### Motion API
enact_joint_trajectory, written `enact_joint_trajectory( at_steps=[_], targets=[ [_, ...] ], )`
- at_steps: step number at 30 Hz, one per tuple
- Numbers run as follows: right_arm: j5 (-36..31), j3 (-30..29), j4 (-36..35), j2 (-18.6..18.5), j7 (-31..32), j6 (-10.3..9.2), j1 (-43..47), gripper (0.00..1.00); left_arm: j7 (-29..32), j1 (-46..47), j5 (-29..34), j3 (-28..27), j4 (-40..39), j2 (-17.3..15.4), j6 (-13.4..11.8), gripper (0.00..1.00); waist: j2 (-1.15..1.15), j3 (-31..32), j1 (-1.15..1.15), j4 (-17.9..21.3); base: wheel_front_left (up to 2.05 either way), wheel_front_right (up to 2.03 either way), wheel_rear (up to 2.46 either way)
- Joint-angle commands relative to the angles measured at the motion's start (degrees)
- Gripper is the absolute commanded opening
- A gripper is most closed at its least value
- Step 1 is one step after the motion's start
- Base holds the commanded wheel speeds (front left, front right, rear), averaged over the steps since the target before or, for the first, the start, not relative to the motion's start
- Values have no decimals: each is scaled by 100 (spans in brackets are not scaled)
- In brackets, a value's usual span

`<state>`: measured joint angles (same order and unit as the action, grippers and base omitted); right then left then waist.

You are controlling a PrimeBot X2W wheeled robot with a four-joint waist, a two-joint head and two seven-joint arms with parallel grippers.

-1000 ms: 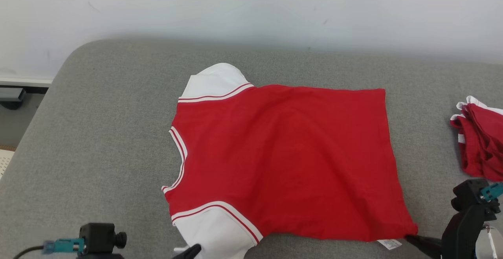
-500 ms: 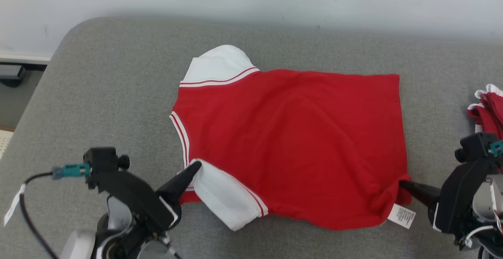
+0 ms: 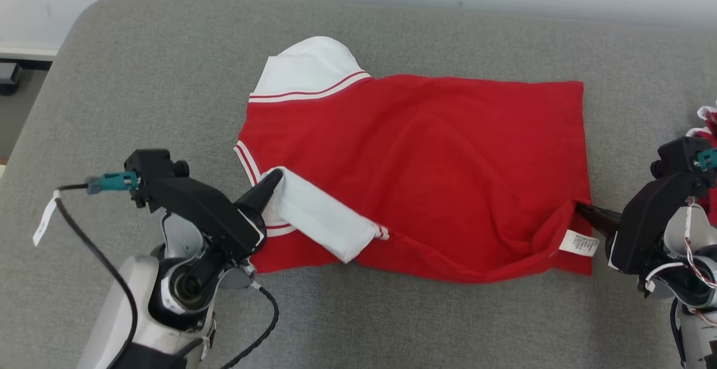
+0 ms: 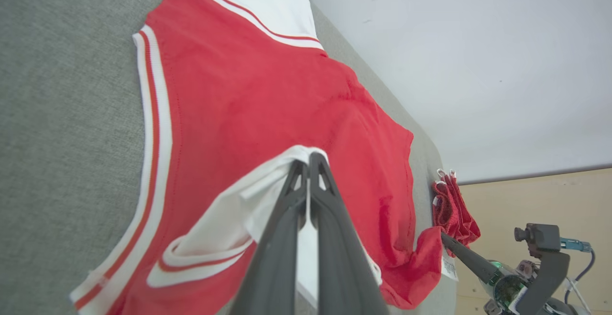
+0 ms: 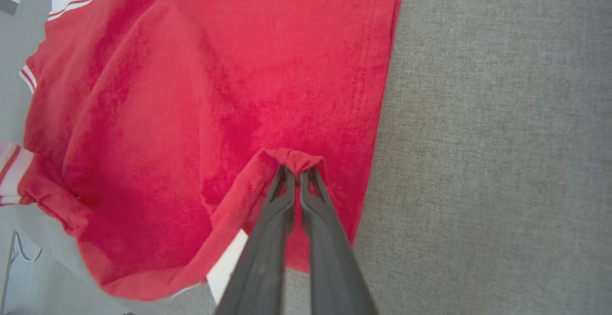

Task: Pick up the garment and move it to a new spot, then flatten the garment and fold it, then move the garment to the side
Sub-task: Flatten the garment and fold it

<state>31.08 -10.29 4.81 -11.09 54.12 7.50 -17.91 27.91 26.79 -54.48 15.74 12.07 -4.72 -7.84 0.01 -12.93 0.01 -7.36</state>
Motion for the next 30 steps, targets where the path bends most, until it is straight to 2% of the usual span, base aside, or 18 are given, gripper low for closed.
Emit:
enact_joint_trajectory(
  at_steps=[1, 15, 30],
  targets=[
    [-61, -12, 84, -4, -47, -3, -84, 0, -43, 124, 46, 12, 79, -9, 39, 0, -1, -44, -1, -4, 0, 0, 0],
    [-682, -30, 1003, 19, -372, -3, -400, 0, -337, 1068, 200, 240, 1126, 83, 273, 0, -1, -225, -1, 51, 0, 0, 0],
    [-666, 183, 1257, 47, -837, -3, -511, 0, -603, 1169, 334, 189, 1854, -93, 159, 0, -1, -213, -1, 150, 0, 0, 0]
  ],
)
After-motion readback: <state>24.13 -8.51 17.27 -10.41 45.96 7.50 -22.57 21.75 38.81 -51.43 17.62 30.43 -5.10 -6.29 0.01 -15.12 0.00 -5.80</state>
